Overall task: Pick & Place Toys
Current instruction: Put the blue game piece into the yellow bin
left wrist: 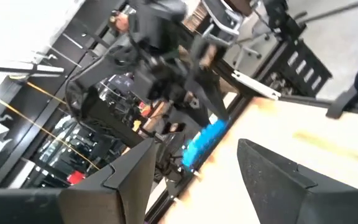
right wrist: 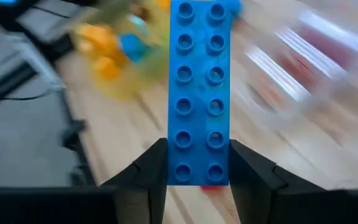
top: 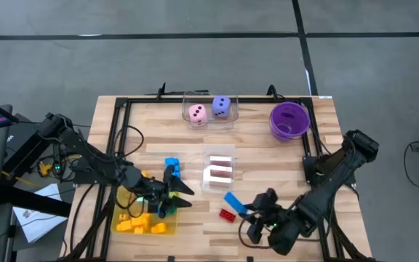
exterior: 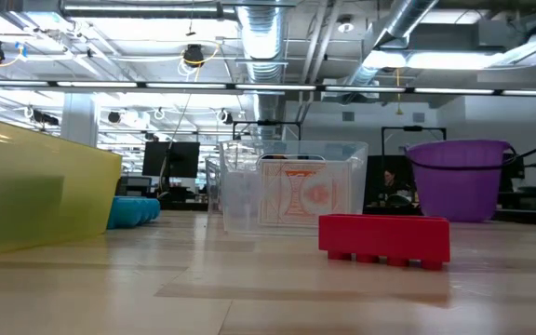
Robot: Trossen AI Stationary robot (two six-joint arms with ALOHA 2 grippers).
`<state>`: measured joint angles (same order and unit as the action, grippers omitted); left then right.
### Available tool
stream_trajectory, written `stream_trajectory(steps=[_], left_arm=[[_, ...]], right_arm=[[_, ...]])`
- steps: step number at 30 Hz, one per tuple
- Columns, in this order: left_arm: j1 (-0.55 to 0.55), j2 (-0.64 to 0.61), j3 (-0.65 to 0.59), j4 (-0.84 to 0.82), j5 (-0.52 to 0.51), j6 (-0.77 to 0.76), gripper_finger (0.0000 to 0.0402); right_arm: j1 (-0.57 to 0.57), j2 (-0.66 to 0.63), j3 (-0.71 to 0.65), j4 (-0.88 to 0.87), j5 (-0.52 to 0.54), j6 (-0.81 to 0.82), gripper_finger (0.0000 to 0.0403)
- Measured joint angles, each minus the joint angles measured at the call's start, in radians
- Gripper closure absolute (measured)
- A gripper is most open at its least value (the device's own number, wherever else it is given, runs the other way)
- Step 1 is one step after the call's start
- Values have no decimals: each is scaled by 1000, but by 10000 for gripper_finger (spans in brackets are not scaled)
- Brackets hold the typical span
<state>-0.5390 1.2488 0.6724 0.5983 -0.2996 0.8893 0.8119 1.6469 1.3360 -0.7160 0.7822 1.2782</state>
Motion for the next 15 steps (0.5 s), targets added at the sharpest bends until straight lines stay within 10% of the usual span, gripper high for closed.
stream_trajectory(steps=[15], left_arm=[[0, 162, 122, -42, 48, 47, 180]], right_arm=[[-105, 42, 0, 328, -145, -389, 273]])
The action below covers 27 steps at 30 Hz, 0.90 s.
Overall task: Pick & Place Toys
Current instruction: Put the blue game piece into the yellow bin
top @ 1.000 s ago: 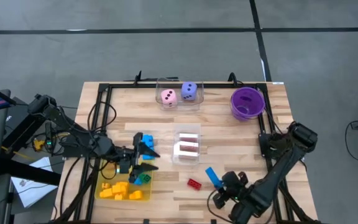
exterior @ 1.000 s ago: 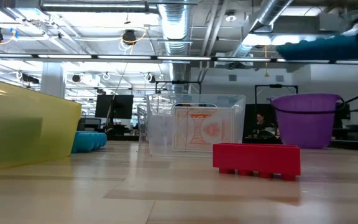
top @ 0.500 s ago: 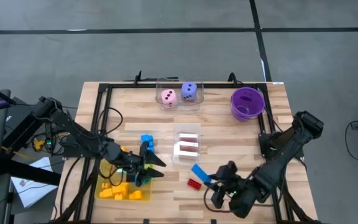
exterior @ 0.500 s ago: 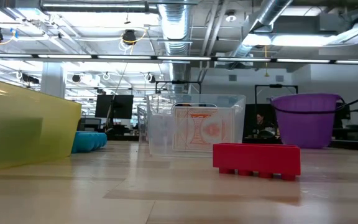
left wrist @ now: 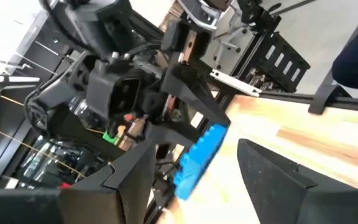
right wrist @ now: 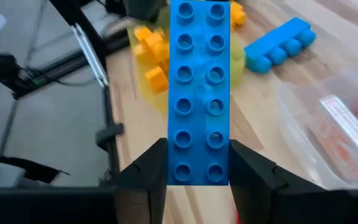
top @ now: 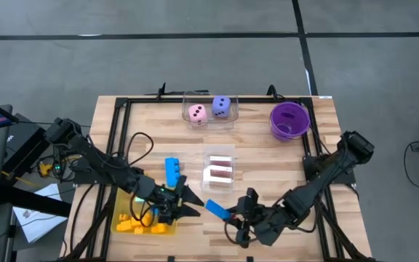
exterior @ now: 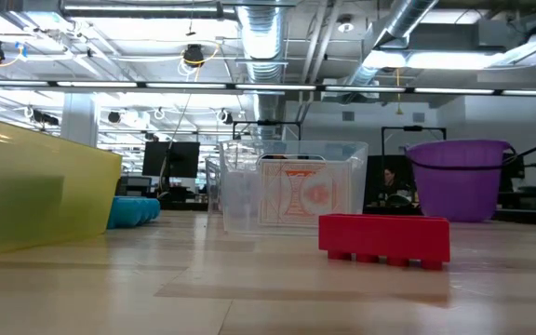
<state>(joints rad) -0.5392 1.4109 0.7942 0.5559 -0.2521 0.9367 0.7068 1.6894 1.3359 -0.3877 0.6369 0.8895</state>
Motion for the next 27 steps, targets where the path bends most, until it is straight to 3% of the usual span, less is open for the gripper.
stream_trajectory(steps=[10, 27], left_arm=[[3, 64, 41, -2, 23, 7, 180], [4, 64, 41, 1, 23, 26, 181]], right_arm=[[-22, 15, 0, 59, -50, -51, 273], [-68, 36, -1, 176, -68, -139, 273]])
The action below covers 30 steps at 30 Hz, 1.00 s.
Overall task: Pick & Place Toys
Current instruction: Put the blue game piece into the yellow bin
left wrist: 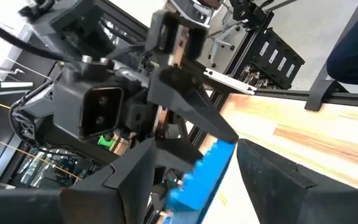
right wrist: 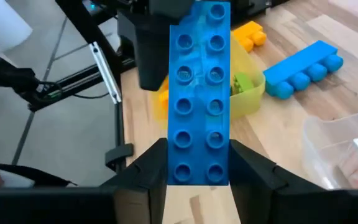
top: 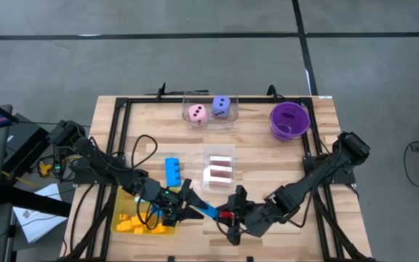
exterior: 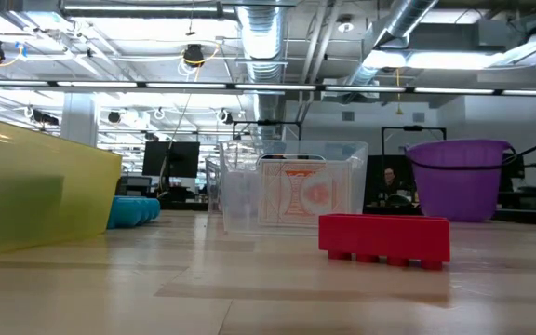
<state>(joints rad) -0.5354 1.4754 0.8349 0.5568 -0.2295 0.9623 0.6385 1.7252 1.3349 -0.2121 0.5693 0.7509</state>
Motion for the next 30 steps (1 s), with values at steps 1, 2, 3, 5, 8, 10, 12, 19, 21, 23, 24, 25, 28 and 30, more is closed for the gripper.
stream_trajectory(steps=[1, 2, 3, 5, 8, 10, 12, 19, 21, 23, 24, 25, 28, 30], left_arm=[[1, 0, 0, 0, 0, 0, 184], [4, 0, 0, -1, 0, 0, 187], [5, 0, 0, 0, 0, 0, 191], [5, 0, 0, -2, 0, -1, 201], [5, 0, 0, 0, -2, -1, 219], [5, 0, 1, -1, -2, 0, 231], [5, 0, 1, 0, -2, 0, 245], [4, 0, 1, -6, 2, 0, 303], [4, 0, 0, -22, 6, 0, 322], [4, 0, 0, -41, 9, 3, 342], [4, 0, 0, -45, 9, 5, 352], [3, 0, 0, -45, 9, 6, 361], [4, -10, 0, -50, 1, 3, 364], [5, -20, 0, -53, -12, 0, 364]], right_arm=[[-1, 0, 0, 21, -9, -8, 273], [-5, -1, 1, 39, -12, -15, 273], [-10, -3, 2, 45, -20, -16, 273], [-12, -2, 1, 43, -19, -19, 273], [-5, -2, 1, 49, -19, -25, 273], [-4, -2, 1, 54, -19, -26, 273], [-4, -2, 1, 62, -19, -29, 273], [4, -2, 1, 84, -21, -47, 273], [4, -2, 1, 84, -21, -49, 273], [4, -2, 1, 82, -20, -51, 270], [4, -2, 1, 83, -16, -51, 267], [4, -2, 1, 83, -8, -51, 263], [6, -2, 1, 89, 22, -53, 242], [14, -2, 1, 93, 51, -56, 224]])
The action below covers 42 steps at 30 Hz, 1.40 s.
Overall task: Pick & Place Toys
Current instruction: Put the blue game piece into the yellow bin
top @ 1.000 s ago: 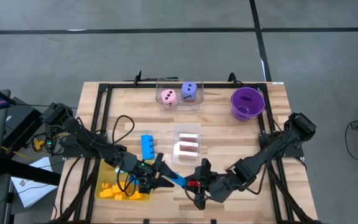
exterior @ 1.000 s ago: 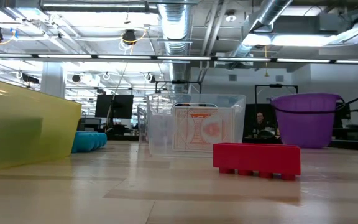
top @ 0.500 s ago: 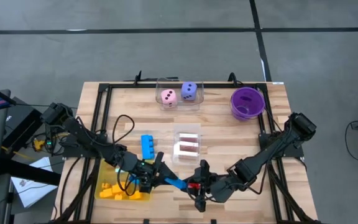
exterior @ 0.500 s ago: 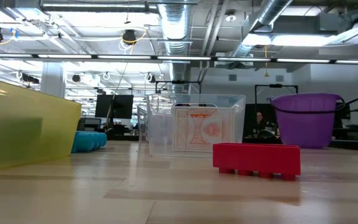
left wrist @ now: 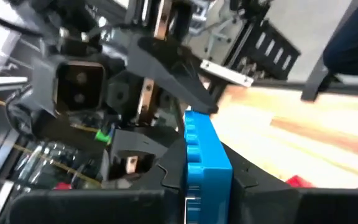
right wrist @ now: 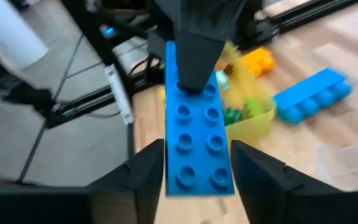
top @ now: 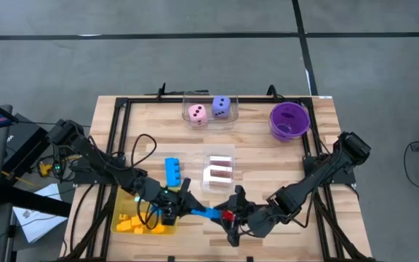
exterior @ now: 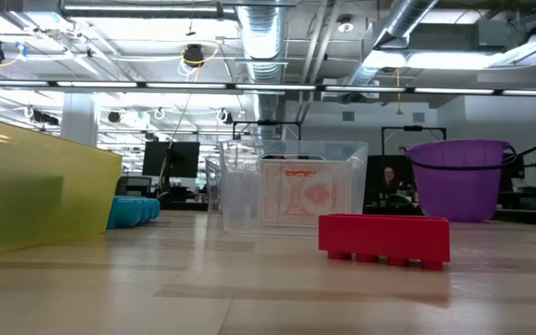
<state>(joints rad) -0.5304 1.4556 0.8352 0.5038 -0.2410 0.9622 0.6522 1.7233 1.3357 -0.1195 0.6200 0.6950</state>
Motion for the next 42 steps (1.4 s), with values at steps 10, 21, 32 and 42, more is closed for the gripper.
stream_trajectory(steps=[10, 21, 32, 42], left_arm=[[-8, -36, 0, -87, -32, -70, 364], [-58, -157, 0, -333, -175, -319, 364], [-214, -159, 0, -473, -468, -560, 363], [-383, -159, 0, -554, -641, -856, 364]], right_arm=[[47, -20, 0, -107, 163, 34, 176], [81, -107, 0, -538, 327, 324, 178], [94, -196, 0, -586, 355, 208, 178], [91, -263, 0, -585, 414, 38, 178]])
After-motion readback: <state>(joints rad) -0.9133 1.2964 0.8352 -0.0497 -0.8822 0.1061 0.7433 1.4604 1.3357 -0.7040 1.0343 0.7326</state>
